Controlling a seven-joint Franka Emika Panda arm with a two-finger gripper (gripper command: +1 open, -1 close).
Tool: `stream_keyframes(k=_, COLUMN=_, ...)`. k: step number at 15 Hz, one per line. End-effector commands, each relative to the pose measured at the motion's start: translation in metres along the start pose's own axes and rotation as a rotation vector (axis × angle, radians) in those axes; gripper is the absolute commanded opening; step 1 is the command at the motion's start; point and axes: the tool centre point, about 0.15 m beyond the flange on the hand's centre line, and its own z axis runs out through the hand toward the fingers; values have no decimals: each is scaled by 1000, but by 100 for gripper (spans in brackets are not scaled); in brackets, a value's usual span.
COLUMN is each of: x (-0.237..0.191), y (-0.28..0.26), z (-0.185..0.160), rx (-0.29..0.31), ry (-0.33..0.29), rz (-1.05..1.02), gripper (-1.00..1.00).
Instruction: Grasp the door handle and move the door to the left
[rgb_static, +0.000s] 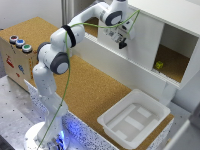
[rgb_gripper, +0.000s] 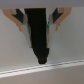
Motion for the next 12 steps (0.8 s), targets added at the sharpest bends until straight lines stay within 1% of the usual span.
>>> stream_keyframes(k=1, x=28, y=-77, z=71, rx=-179, ry=39, rz=31, gripper=-100)
stream_keyframes(k=6, x=34, y=-113, z=78, rx=-156, ry=23, rz=4, gripper=-100)
stream_keyframes(k=12, x=37, y=-148, z=78, rx=-122, ry=33, rz=-45, gripper=-100)
